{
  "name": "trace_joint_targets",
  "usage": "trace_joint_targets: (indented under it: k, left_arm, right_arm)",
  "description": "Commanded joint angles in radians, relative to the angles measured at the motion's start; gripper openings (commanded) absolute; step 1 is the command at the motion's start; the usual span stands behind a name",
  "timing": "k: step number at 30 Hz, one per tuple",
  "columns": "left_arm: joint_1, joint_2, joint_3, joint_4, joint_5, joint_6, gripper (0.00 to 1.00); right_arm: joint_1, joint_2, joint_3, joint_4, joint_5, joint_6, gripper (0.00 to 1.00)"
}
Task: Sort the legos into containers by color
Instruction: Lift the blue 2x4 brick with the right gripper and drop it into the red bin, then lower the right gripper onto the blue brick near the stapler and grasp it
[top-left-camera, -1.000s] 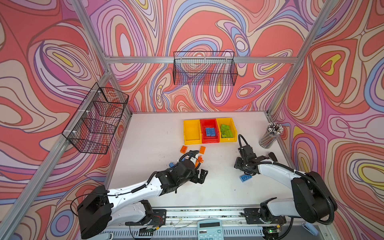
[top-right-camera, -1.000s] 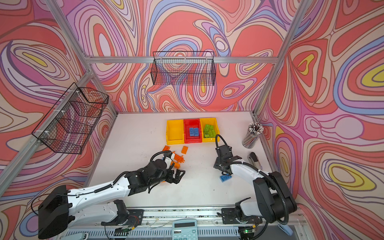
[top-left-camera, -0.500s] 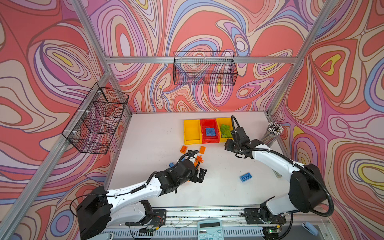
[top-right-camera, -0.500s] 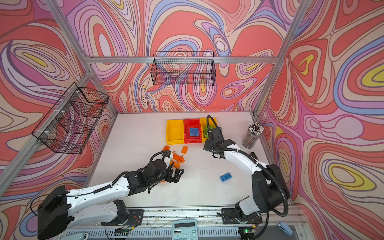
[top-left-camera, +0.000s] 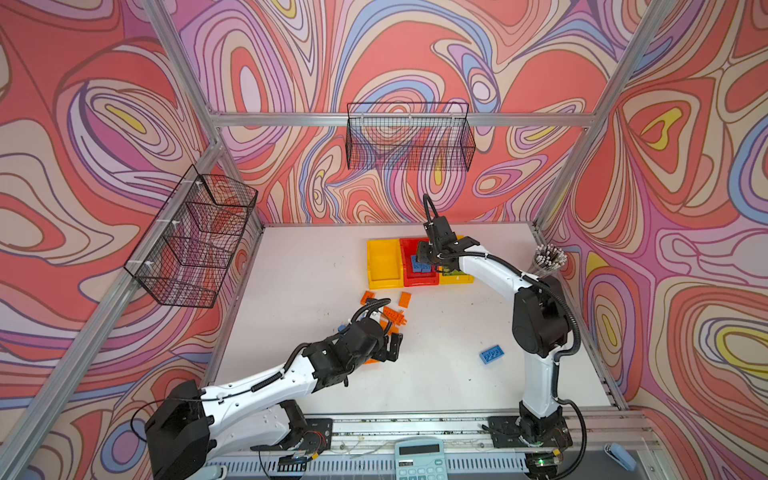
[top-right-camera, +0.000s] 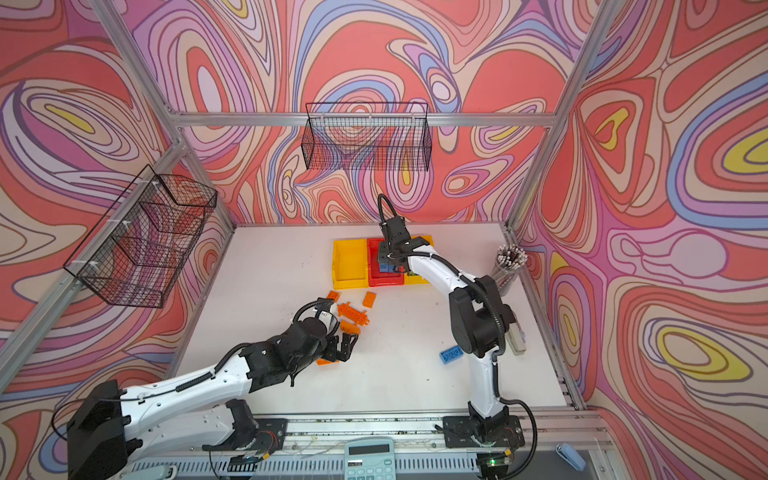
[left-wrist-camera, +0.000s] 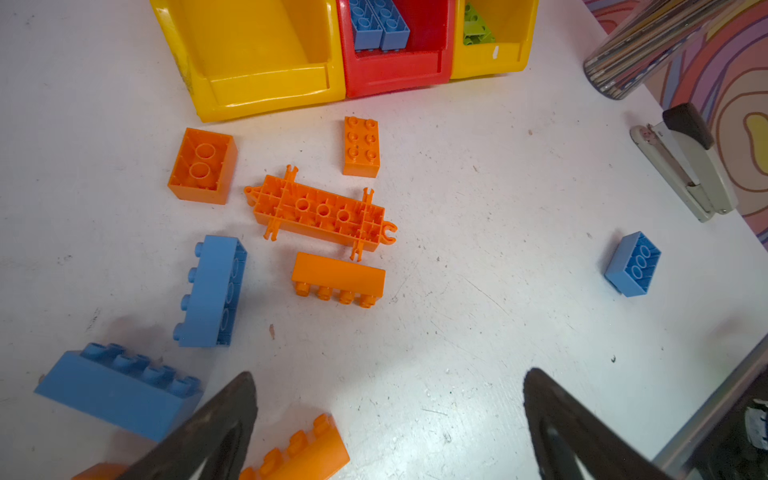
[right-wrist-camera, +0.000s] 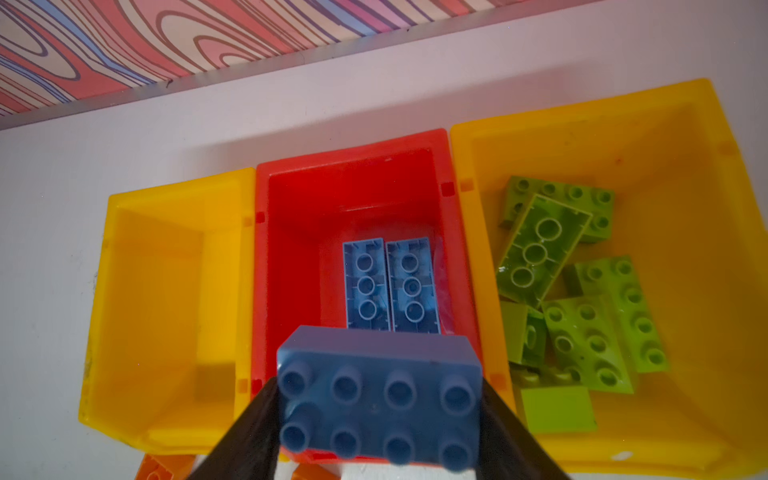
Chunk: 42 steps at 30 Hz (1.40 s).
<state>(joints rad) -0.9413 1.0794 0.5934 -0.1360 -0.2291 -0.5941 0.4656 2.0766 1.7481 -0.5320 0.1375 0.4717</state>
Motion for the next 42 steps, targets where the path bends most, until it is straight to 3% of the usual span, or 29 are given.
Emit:
trace_joint_targets:
  k: [1, 3, 8, 15, 23, 30, 39, 42]
  left_arm:
    - [0.013, -0.017, 0.017, -0.059, -0.030, 0.010, 1.00]
    - [0.017, -0.022, 0.028, -0.078, -0.038, 0.011, 1.00]
    - [0.029, -0.042, 0.046, -0.121, -0.052, 0.019, 1.00]
    - [0.033, -0.063, 0.062, -0.153, -0.049, 0.021, 1.00]
    - [0.033, -0.043, 0.068, -0.090, 0.029, -0.002, 1.00]
    - [0.033, -0.016, 0.048, -0.010, 0.127, -0.025, 1.00]
    - [0.021, 0.079, 0.043, 0.112, 0.240, -0.060, 1.00]
    - [0.014, 0.106, 0.050, 0.135, 0.257, -0.063, 1.00]
  right_arm:
    - [-0.005, 0.084, 0.105, -0.070, 0.008, -0.035, 0.52]
    - [-0.006, 0.125, 0.154, -0.080, -0.003, -0.039, 0.56]
    - [-0.009, 0.168, 0.217, -0.073, -0.018, -0.050, 0.76]
    - [-0.012, 0.071, 0.155, -0.045, -0.023, -0.065, 0.84]
    - [-0.011, -0.204, -0.170, -0.020, 0.055, -0.064, 0.84]
    - [-0.012, -0.491, -0.572, -0.044, 0.154, -0.012, 0.86]
    - [-0.012, -0.817, -0.981, -0.113, 0.181, 0.196, 0.87]
    - [-0.010, -0.918, -1.094, -0.115, 0.134, 0.274, 0.86]
